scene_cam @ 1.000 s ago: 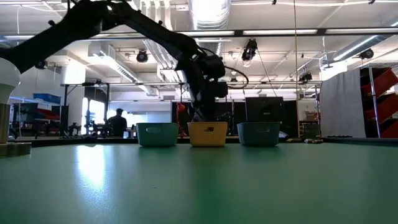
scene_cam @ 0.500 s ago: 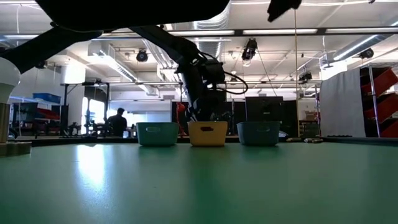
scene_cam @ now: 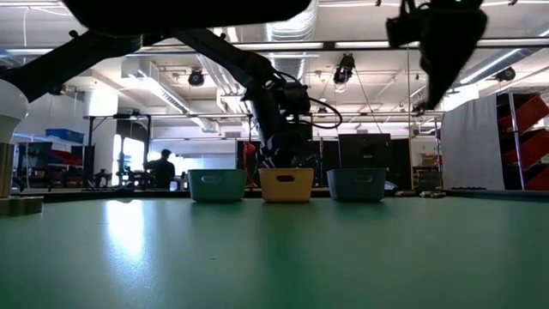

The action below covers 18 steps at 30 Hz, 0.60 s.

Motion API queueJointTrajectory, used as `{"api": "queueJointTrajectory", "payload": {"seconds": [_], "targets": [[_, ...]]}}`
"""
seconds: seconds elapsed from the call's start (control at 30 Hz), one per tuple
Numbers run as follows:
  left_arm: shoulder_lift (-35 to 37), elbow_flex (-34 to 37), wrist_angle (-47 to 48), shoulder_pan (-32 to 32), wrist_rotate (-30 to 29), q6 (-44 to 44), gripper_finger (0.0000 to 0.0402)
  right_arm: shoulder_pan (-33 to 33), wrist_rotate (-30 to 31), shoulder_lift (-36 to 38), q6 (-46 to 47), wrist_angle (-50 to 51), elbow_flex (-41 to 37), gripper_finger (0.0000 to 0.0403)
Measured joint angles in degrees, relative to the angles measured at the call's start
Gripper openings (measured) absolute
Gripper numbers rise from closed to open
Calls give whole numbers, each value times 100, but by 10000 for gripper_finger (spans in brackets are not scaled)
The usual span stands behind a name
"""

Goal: Sort batteries
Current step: Put the silver battery into the yellow bin

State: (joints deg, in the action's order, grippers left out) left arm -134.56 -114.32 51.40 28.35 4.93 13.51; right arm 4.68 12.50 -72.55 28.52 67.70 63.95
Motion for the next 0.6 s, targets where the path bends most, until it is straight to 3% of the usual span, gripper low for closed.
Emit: {"api": "queueJointTrajectory", "payload": {"seconds": [0.13, 0.23, 0.43, 0.6], "targets": [[12, -170, 158, 5, 5, -20, 178, 410, -567, 12, 839, 182, -313, 171], [137, -403, 168, -19, 200, -48, 201, 845, -941, -5, 1642, -221, -543, 163], [539, -787, -25, -200, 961, -50, 200, 1802, -1592, -198, 3716, -846, -757, 158], [1063, -715, -790, -248, 1516, -34, 192, 2788, -1995, -546, 5561, -912, -680, 174]]}}
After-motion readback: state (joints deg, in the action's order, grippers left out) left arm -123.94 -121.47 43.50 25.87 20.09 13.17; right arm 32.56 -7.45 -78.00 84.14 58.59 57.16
